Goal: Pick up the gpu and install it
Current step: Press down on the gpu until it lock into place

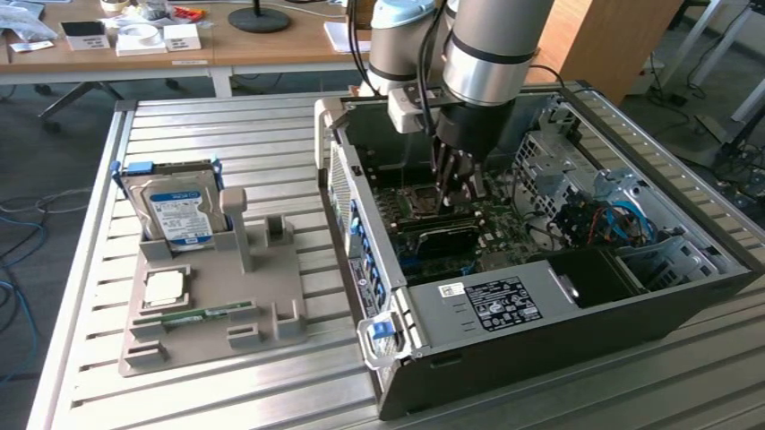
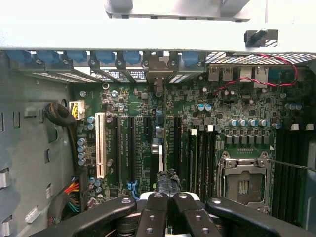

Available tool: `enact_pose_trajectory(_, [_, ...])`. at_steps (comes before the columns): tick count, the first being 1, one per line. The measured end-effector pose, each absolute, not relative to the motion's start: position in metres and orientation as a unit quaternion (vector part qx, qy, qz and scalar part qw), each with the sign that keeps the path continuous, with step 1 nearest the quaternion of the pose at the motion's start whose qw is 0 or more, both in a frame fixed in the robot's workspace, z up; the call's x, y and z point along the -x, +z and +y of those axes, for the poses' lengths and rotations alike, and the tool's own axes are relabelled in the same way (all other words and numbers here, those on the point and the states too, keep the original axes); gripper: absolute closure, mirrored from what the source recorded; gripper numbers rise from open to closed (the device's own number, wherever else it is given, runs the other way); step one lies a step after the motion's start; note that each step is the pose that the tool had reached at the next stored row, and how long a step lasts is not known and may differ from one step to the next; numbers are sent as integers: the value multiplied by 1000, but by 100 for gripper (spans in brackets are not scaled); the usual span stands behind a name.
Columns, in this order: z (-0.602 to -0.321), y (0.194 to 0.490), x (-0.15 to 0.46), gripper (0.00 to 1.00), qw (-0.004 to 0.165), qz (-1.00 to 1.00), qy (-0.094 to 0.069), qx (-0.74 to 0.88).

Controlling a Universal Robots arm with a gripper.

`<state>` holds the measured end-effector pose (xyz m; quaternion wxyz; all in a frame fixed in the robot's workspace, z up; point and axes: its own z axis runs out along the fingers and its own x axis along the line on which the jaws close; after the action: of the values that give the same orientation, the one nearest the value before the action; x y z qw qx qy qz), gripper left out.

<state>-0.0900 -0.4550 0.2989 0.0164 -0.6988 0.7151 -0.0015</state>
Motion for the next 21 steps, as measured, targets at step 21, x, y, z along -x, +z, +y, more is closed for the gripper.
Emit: enact_pose_trajectory(21, [-445, 298, 90, 89, 16, 715, -2, 699])
